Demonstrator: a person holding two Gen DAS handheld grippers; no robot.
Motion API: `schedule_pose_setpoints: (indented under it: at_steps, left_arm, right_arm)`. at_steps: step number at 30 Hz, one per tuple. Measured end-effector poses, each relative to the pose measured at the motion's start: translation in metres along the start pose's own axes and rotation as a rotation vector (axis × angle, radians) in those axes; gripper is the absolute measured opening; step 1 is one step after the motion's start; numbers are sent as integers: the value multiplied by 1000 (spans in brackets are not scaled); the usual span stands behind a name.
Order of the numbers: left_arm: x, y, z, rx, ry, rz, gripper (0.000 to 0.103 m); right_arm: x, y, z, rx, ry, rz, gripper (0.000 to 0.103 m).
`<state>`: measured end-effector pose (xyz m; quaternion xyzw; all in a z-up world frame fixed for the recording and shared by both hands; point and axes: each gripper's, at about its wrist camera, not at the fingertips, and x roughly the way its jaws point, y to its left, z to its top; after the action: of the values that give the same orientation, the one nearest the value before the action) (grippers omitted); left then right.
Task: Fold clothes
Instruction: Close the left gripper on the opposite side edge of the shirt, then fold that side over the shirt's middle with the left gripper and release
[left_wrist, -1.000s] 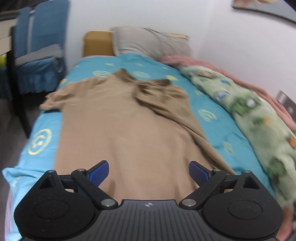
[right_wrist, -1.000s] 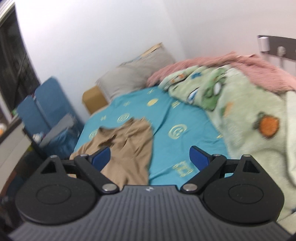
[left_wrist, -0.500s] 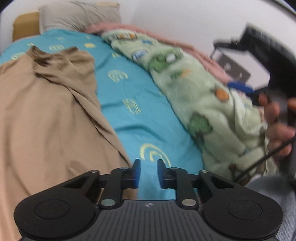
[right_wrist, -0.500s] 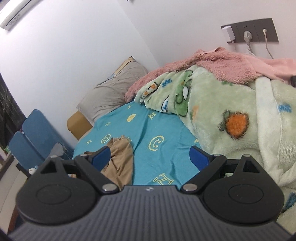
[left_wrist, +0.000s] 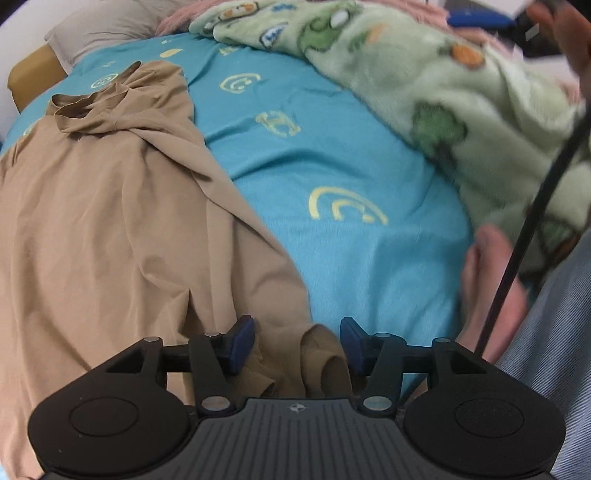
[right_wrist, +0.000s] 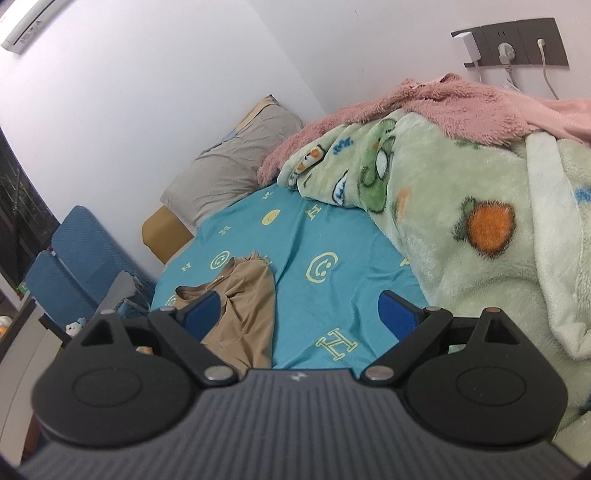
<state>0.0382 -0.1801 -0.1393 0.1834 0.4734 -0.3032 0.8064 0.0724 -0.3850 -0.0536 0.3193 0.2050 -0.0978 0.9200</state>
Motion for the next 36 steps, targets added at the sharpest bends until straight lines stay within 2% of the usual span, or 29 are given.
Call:
schedule_pose_setpoints:
  at_steps: [1, 2, 5, 8, 10, 11, 14, 16, 17, 18, 21, 23, 25, 29, 30, 31, 32, 36]
  left_arm:
    - [1, -2, -1, 11, -4, 9, 49]
    - [2, -3, -1, 14, -11, 12, 30]
    - [-1, -1, 3, -4, -35, -8, 9]
    - [-14, 4, 11, -44, -100, -108, 8]
    - [-28, 12, 17, -105, -170, -221, 8]
    - [-36, 21, 18, -159, -204, -279, 8]
    - [-56, 66, 11, -411, -288, -464, 8]
    - [-61, 100, -4, -571, -305, -573, 8]
    - [-61, 116, -12, -637, -290, -594, 8]
    - [-60, 130, -20, -687, -264, -577, 8]
    - [-57, 160, -44, -753, -178, -403, 9]
    - [-52, 178, -59, -820, -122, -332, 10]
    - [-49, 181, -59, -822, -111, -326, 10]
    - [-46, 182, -57, -810, -100, -328, 22]
    - [-45, 183, -57, -807, -98, -328, 28]
    - [-44, 183, -56, -804, -95, -329, 46]
    - [-43, 183, -56, -801, -92, -329, 55]
    - [-40, 180, -56, -789, -75, -332, 54]
  right_arm:
    - [0, 0, 0, 1, 2, -2, 94]
    - [0, 0, -1, 3, 3, -4, 94]
    - [1, -1, -1, 9, 3, -15, 94]
    - [1, -3, -1, 15, 0, -26, 94]
    - [-1, -6, 1, 29, -9, -31, 94]
    - [-2, -7, 1, 36, -14, -33, 94]
    - [-6, -12, 4, 62, -35, -35, 94]
    - [-4, -8, 3, 44, -26, -33, 94]
    - [-3, -6, 2, 34, -22, -31, 94]
    - [-3, -4, 1, 25, -17, -30, 94]
    - [0, 3, -1, -3, -3, -27, 94]
    - [1, 7, -2, -21, 6, -25, 94]
    - [5, 14, -6, -60, 31, -17, 94]
    - [16, 21, -15, -57, 116, 29, 94]
    - [19, 23, -18, -56, 137, 41, 94]
    - [22, 24, -20, -55, 158, 53, 94]
    - [25, 26, -23, -54, 179, 64, 94]
    - [34, 34, -31, -65, 237, 87, 94]
